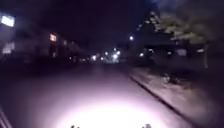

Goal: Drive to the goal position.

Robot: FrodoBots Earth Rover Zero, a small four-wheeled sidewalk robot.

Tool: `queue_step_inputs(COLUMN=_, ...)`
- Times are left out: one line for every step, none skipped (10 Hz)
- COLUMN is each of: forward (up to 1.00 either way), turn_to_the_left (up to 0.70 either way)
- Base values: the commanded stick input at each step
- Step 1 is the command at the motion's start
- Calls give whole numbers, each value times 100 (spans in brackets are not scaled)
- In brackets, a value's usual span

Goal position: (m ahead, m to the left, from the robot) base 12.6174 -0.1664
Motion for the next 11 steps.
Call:
queue_step_inputs(forward=100, turn_to_the_left=0)
queue_step_inputs(forward=100, turn_to_the_left=0)
queue_step_inputs(forward=100, turn_to_the_left=0)
queue_step_inputs(forward=100, turn_to_the_left=0)
queue_step_inputs(forward=100, turn_to_the_left=0)
queue_step_inputs(forward=100, turn_to_the_left=0)
queue_step_inputs(forward=100, turn_to_the_left=0)
queue_step_inputs(forward=100, turn_to_the_left=0)
queue_step_inputs(forward=100, turn_to_the_left=0)
queue_step_inputs(forward=100, turn_to_the_left=0)
queue_step_inputs(forward=100, turn_to_the_left=0)
